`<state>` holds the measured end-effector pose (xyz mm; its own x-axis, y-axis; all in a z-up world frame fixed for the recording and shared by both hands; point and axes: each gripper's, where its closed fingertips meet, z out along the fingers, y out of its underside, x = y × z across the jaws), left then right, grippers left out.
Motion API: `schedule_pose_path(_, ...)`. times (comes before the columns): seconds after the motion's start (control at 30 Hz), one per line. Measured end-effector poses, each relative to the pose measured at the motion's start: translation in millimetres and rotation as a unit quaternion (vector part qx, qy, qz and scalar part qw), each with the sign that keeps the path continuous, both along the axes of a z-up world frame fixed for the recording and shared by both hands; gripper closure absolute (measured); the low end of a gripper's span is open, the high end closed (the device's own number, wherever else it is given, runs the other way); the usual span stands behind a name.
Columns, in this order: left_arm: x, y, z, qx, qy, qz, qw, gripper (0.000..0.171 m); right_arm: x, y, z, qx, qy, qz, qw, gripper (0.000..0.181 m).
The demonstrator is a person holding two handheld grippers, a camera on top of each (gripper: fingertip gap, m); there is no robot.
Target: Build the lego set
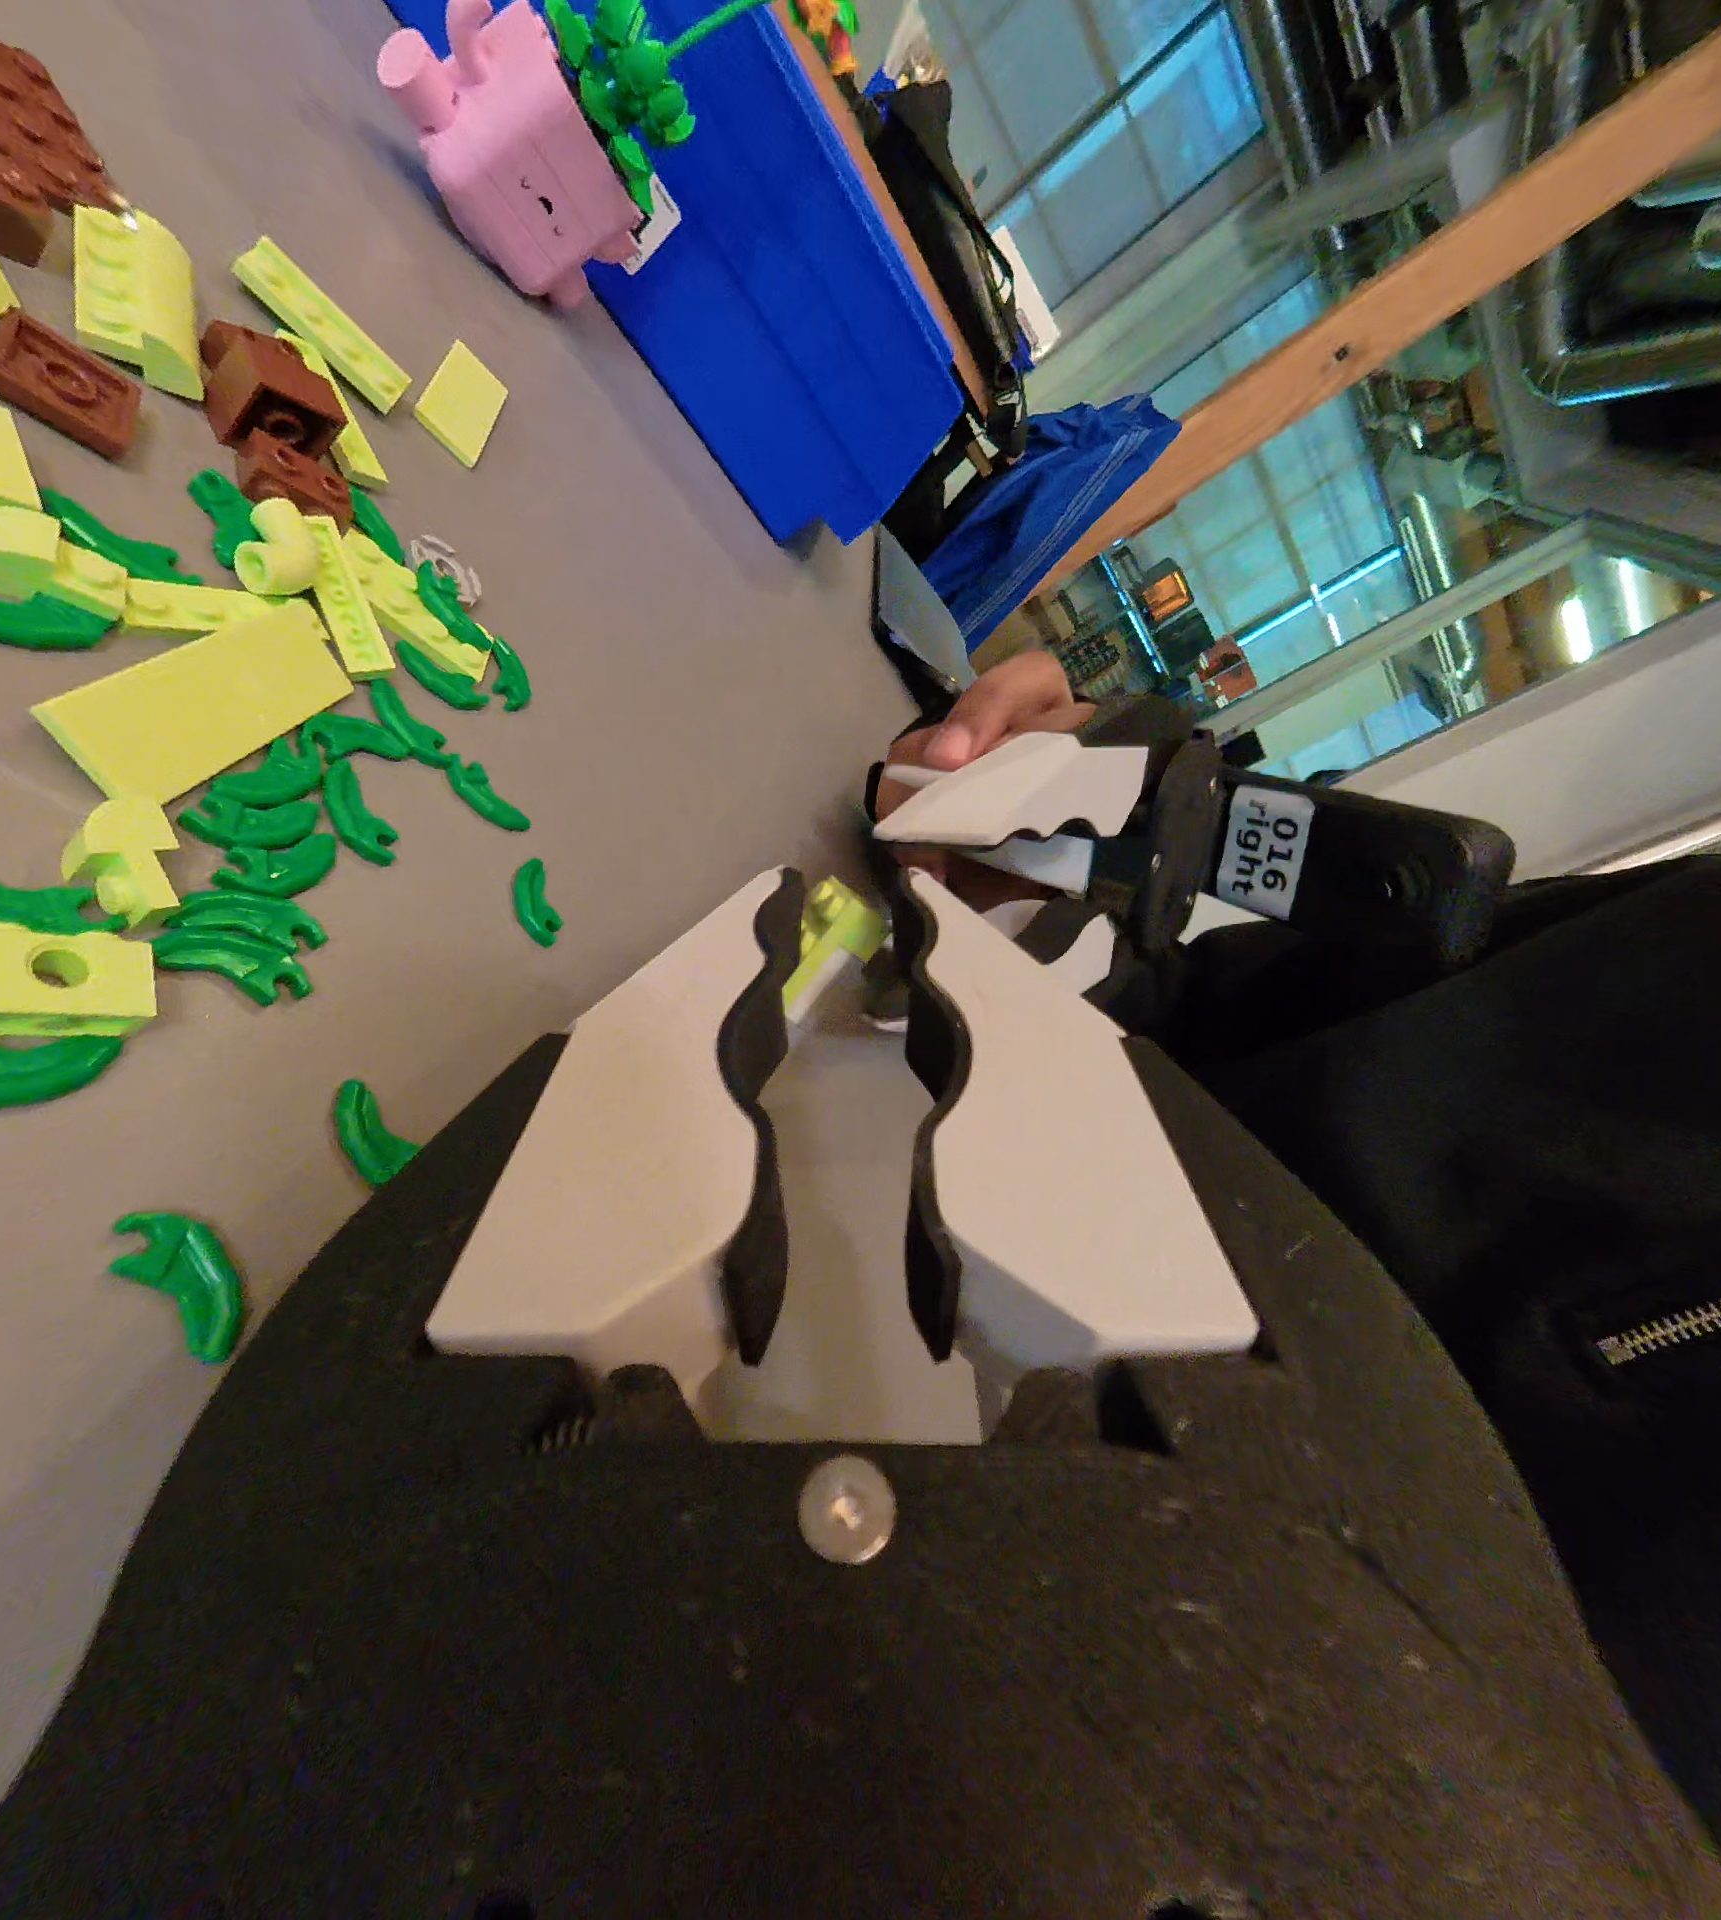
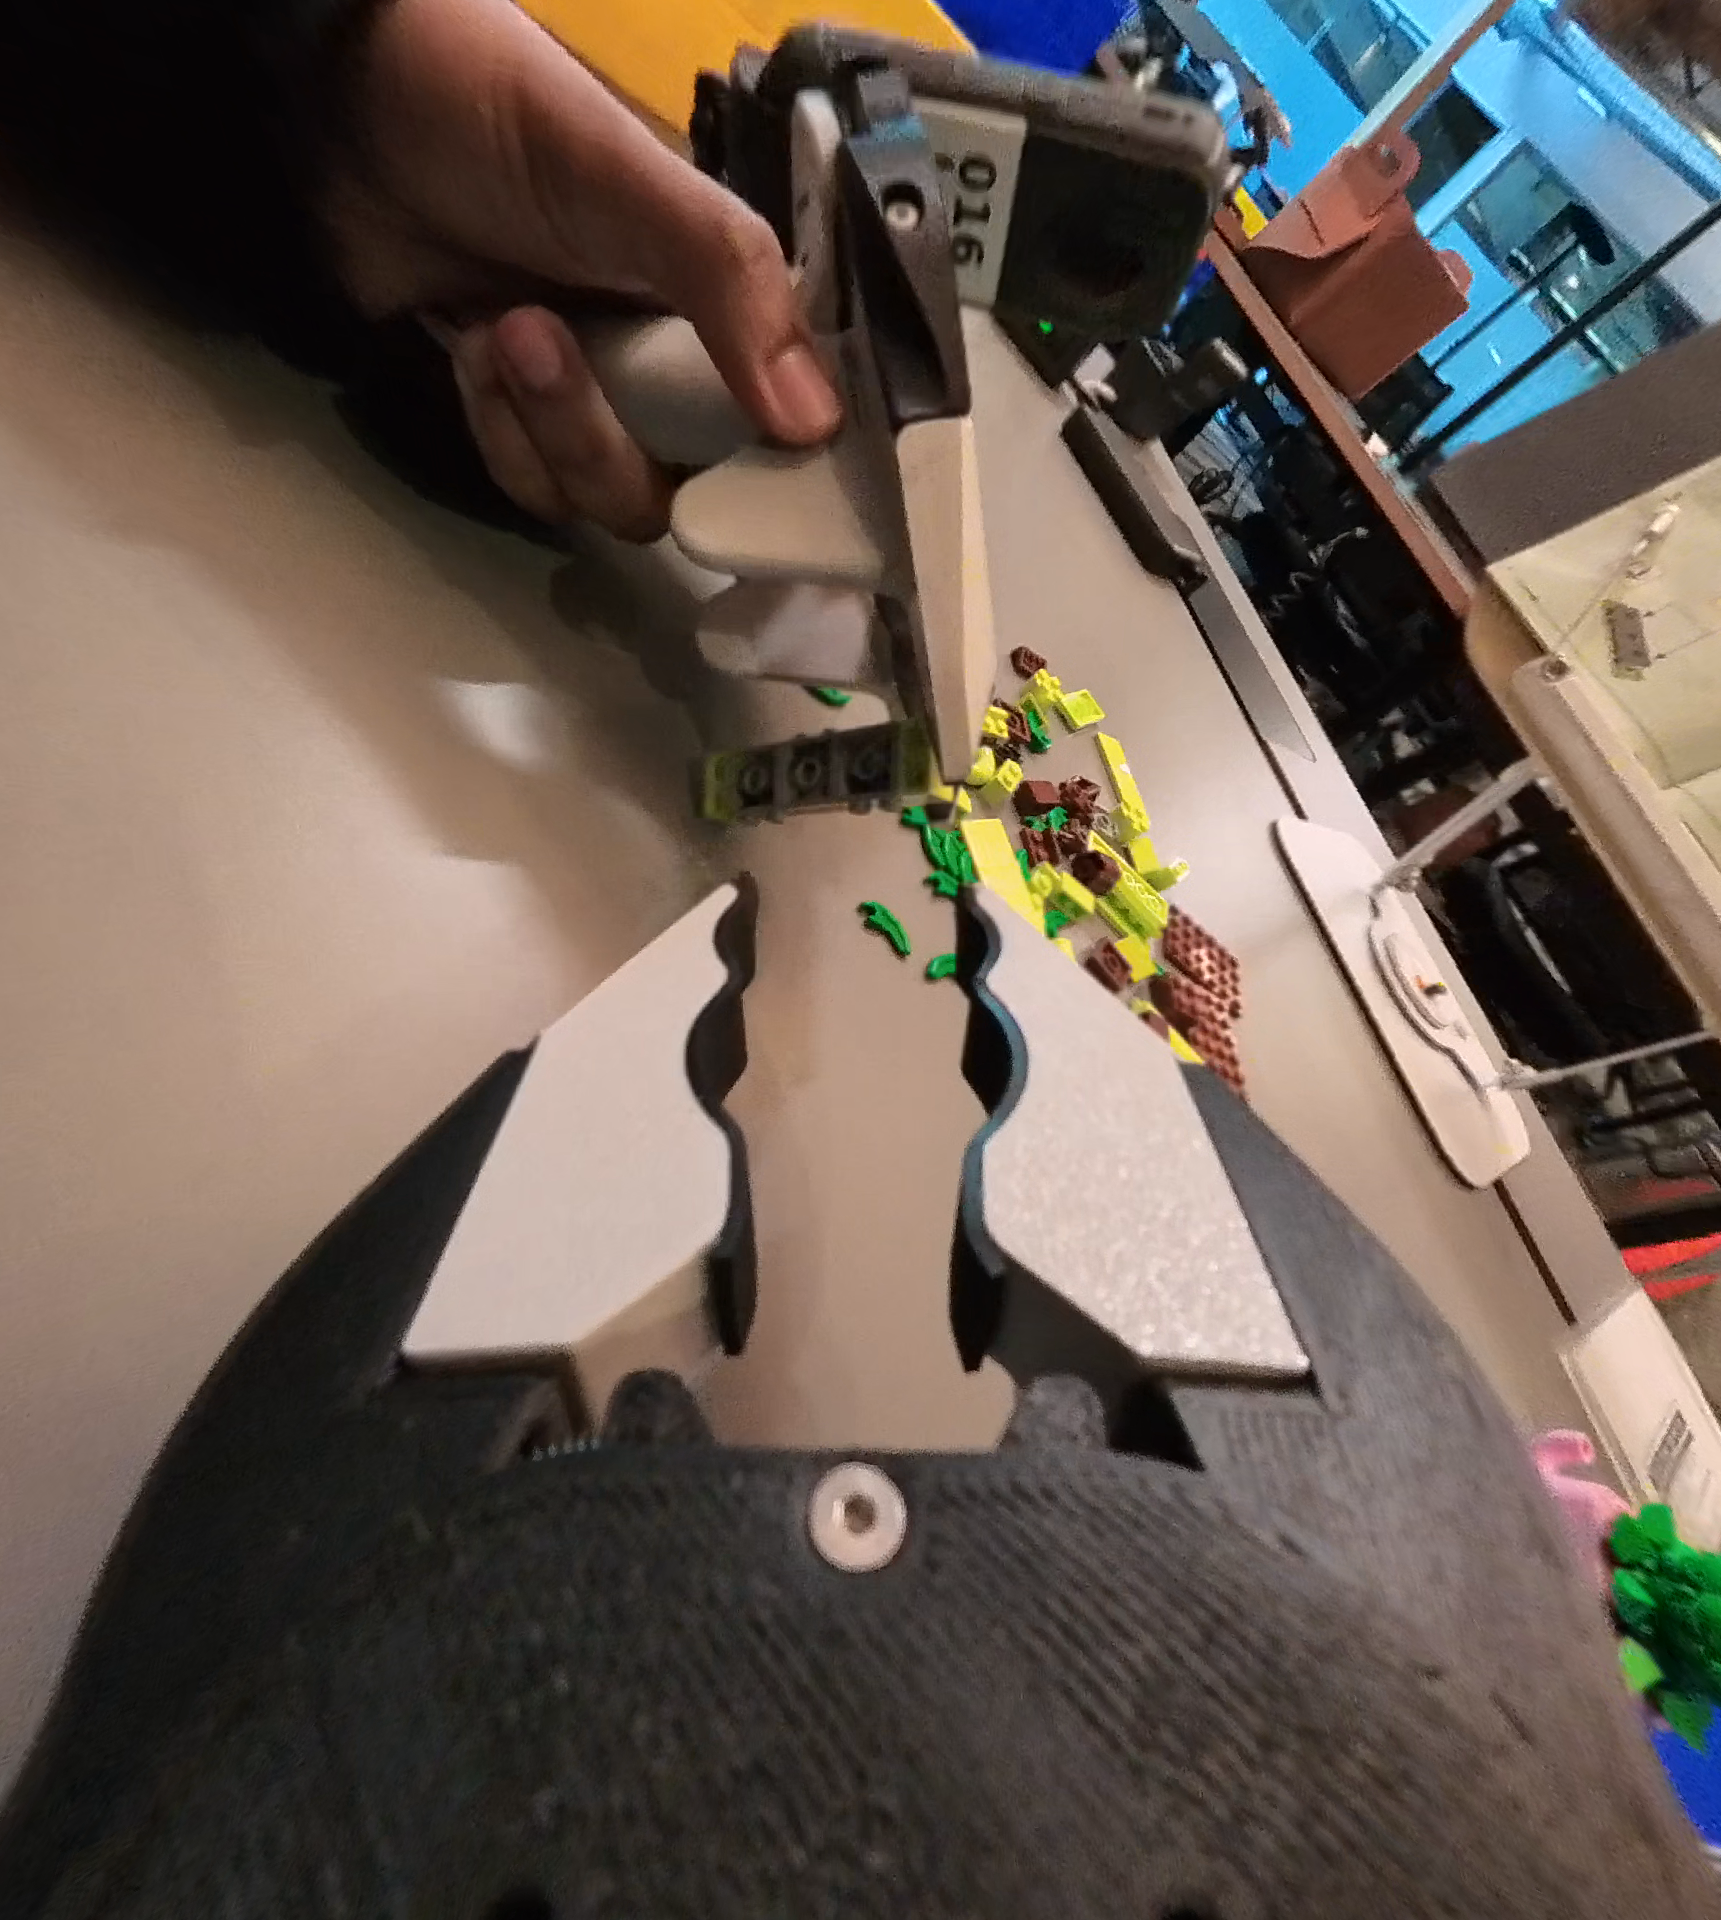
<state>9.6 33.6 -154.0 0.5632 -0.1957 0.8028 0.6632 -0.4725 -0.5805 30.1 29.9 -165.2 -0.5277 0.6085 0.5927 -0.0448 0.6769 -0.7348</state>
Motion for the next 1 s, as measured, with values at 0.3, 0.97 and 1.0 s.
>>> schedule_pose_path(0.3,0,4,-4,-0.016,0.034,0.022,0.999,0.159,-4,5,6,-0.068,-0.025,-0.018,0.997,0.148)
schedule_pose_path(0.97,-40,0,0,-0.001,-0.136,0.156,0.978,0.161,-36,4,-25,0.019,-0.066,-0.174,0.982,0.139)
schedule_pose_path(1.0,-39,0,0,0.001,-0.142,0.156,0.978,0.161,-35,3,-23,0.009,-0.067,-0.170,0.983,0.143)
